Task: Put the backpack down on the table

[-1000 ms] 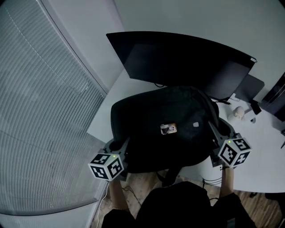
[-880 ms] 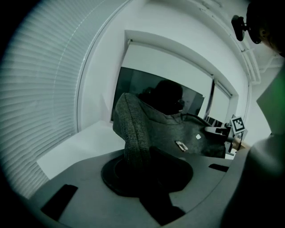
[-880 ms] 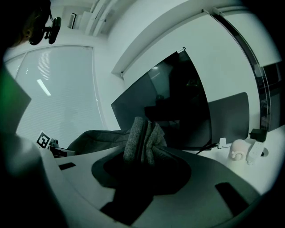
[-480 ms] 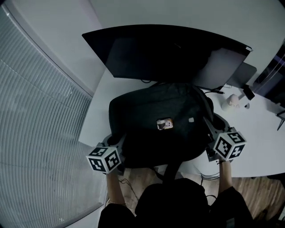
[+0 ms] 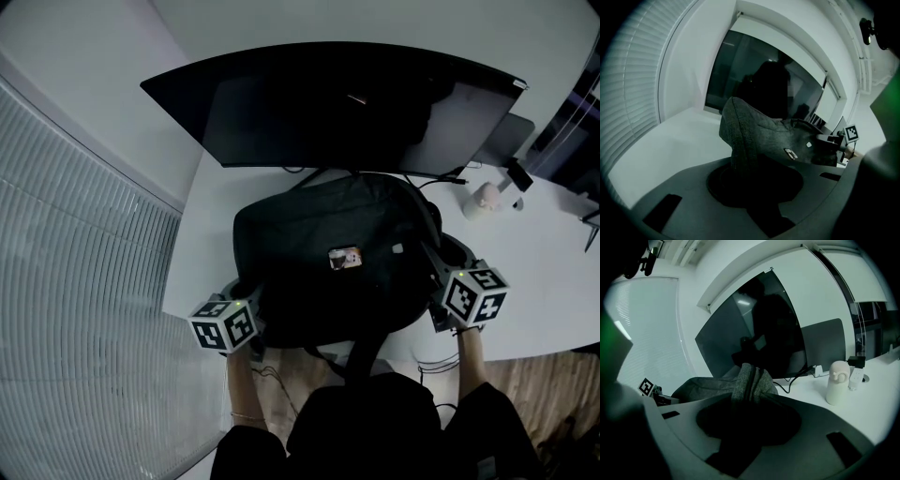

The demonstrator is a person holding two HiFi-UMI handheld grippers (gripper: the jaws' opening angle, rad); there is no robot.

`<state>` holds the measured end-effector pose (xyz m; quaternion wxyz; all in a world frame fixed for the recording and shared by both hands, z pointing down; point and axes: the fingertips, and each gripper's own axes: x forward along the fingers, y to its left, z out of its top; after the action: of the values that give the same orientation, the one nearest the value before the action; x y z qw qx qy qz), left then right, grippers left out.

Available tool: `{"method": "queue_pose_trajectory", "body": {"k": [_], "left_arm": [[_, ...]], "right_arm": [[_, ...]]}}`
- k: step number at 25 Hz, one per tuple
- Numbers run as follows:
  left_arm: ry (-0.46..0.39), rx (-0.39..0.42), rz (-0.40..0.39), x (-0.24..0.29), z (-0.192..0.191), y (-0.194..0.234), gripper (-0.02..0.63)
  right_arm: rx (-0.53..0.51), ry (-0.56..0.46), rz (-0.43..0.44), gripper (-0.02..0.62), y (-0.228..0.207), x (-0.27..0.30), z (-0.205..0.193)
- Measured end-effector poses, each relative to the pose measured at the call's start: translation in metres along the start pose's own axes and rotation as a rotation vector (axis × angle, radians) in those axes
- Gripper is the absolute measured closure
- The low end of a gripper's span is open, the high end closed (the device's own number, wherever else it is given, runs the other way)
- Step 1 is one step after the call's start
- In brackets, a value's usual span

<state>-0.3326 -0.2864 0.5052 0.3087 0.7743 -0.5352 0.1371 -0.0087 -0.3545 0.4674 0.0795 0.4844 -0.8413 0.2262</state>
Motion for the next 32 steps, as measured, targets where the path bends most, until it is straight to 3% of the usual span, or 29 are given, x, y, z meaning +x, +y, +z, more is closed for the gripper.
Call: {"method": "queue_pose_trajectory", "body": {"k": [21,32], "left_arm": [[0.131,-0.039,-0.037,0.043,-0.019,0.016,0.512],[0.182,-0.080,0.008,0.054,-0.027,0.027,0.461]], "right_arm": [[0.090,0.099,-0.057,0.463,-0.035,0.022,-0.044],[0.116,0.159,-0.092,0.456,-0.050,0.031,-0.061]]}}
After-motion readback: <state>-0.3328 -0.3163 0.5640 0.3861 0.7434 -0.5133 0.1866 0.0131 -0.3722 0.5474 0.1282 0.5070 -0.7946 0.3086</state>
